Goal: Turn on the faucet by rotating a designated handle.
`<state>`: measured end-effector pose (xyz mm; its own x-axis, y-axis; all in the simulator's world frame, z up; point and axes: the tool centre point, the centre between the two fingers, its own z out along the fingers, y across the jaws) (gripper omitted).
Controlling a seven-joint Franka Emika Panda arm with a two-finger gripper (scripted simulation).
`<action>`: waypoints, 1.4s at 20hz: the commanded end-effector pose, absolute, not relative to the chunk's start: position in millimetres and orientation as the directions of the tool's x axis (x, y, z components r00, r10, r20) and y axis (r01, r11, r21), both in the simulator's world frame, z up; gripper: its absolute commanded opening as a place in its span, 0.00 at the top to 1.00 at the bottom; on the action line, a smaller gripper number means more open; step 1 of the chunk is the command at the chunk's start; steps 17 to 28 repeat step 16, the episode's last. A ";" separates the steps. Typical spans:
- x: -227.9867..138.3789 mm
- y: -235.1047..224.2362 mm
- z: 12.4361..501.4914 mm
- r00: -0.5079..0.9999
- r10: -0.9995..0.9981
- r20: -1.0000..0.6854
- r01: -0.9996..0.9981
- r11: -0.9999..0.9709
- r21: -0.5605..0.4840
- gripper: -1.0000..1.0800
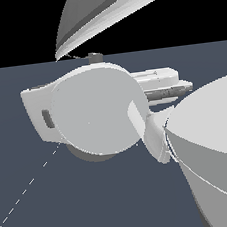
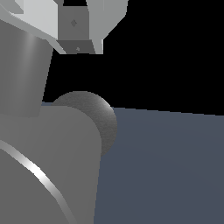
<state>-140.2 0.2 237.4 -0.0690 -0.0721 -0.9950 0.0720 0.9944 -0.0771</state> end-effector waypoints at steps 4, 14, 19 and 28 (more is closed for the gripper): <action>-132.6 39.0 270.8 -0.028 -0.018 -0.999 0.034 0.999 -0.019 1.00; -130.1 66.6 284.1 -0.004 -0.011 -1.000 0.024 1.000 -0.011 1.00; -129.9 69.3 285.4 -0.002 -0.011 -1.000 0.023 1.000 -0.011 1.00; -129.9 69.3 285.4 -0.002 -0.011 -1.000 0.023 1.000 -0.011 1.00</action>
